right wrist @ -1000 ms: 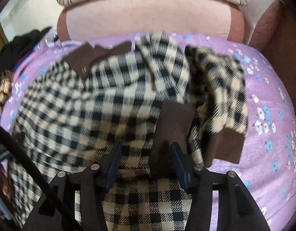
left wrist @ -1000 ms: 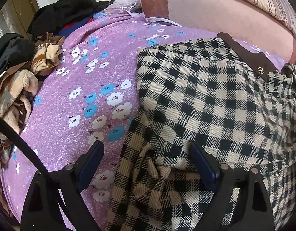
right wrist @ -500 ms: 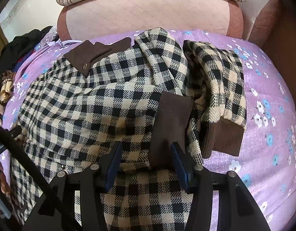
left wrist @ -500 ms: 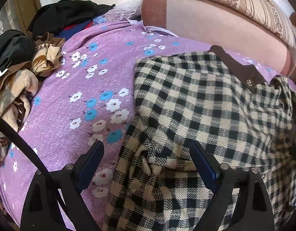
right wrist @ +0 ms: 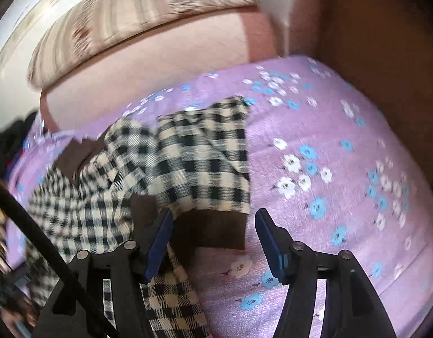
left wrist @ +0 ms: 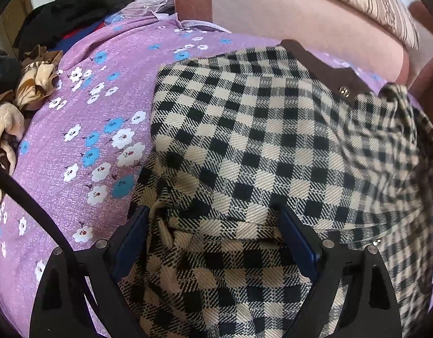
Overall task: Fold large clothes
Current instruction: 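Grasp the other sleeve's brown cuff with the right gripper and lift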
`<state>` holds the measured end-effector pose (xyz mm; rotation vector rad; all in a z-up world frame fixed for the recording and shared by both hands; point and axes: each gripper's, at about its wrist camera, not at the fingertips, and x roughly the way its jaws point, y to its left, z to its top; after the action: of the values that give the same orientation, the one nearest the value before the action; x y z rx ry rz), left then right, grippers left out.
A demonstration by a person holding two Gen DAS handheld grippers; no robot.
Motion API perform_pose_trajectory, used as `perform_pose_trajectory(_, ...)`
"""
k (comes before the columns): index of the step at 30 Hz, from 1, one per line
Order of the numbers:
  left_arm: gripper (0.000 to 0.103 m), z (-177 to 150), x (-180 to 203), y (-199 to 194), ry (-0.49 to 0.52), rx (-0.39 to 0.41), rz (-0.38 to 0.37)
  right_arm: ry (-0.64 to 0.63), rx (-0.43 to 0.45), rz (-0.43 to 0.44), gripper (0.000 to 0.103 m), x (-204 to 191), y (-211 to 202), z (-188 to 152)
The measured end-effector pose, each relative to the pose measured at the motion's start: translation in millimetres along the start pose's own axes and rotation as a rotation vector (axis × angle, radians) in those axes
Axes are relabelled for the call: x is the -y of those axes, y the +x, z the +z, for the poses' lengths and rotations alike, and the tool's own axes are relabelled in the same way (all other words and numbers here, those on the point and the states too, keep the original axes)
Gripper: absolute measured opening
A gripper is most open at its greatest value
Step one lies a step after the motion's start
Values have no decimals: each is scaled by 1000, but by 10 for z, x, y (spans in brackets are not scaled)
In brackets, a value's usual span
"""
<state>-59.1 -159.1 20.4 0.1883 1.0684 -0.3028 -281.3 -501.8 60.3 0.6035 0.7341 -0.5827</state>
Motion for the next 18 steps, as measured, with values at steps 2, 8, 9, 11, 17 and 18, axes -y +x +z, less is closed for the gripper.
perform_pose_trajectory(2,90,-3,0,-5,1,0,2,65,0,25,65,134,-4,33)
perform_pose_trajectory(8,90,2,-42,-8,-16,-1,0,74,-14,36,69,110,87,18)
perform_pose_trajectory(9,90,4,-49,-8,-19,-2,1,61,-27,49,70,47,148,5)
perform_pose_trajectory(11,90,6,-60,-1,-23,-1,1,9,-42,64,70,-129,274,-22)
perform_pose_trajectory(17,90,13,-61,5,-11,-1,5,-11,41,-18,14,-223,600,61)
perform_pose_trajectory(18,90,19,-72,3,-13,-2,4,2,39,-23,6,-186,608,81)
